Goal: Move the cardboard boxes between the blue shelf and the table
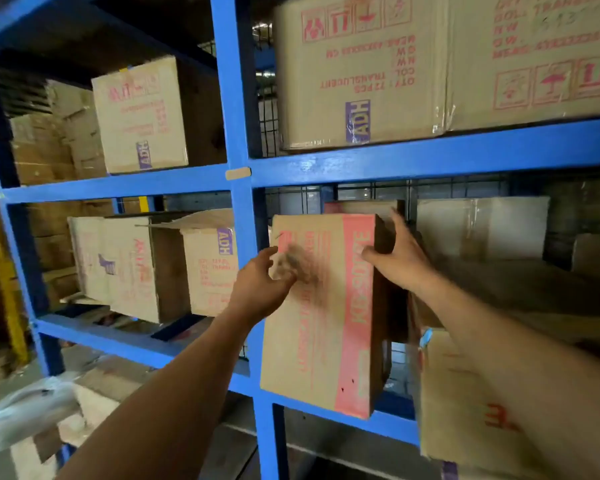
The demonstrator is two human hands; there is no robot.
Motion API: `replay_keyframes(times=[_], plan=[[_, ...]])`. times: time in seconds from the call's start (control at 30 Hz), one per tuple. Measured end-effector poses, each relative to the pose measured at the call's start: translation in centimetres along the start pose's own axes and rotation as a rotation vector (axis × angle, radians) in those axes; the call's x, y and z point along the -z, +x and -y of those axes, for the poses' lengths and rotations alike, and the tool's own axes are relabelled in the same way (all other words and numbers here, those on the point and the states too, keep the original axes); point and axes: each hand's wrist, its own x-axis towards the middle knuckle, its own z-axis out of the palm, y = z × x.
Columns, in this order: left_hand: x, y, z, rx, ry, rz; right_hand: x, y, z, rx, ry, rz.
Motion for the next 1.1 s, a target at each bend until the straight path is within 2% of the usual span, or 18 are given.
replay_keyframes(times=[0.1,0.23,0.37,0.43,0.53,0.6,0.77,0.9,1.0,1.1], plan=[[-0.4,2.6,1.1,-0.092,0.019,-0.013,-1.8,1.7,-0.2,-0.010,-0.016,-0.060],[-1.1,4.4,1.7,-0.085,0.048,-0.136,-3.1,2.8,-0.9,-0.044,0.054,-0.111],[-1.9,4.7,1.8,-0.047,0.009,-0.160,-2.4,2.0,-0.3,-0.033,0.085,-0.130],[-1.8,4.8,1.7,-0.039,-0.101,-0.158,-2.0,1.4,-0.2,-0.024,0.087,-0.133],[-1.1,4.1,0.7,0.067,-0.425,-0.147,-1.2,-0.1,-0.2,-0.016,0.133,-0.151],[-0.7,3.4,-0.4,0.121,-0.560,-0.128,-0.4,-1.2,0.2,-0.014,0.194,-0.167],[1.1,-0.2,-3.3,0.167,-0.666,-0.089,1.5,-3.9,0.9,-0.081,0.291,-0.144],[3.0,-4.6,-5.3,0.108,-0.637,-0.041,2.2,-6.8,1.5,-0.146,0.443,-0.108],[4.0,-9.0,-6.5,0.133,-0.667,-0.029,2.5,-9.3,1.8,-0.154,0.573,-0.006],[4.8,-13.0,-6.8,0.177,-0.699,-0.072,3.4,-11.8,1.9,-0.134,0.557,0.094]])
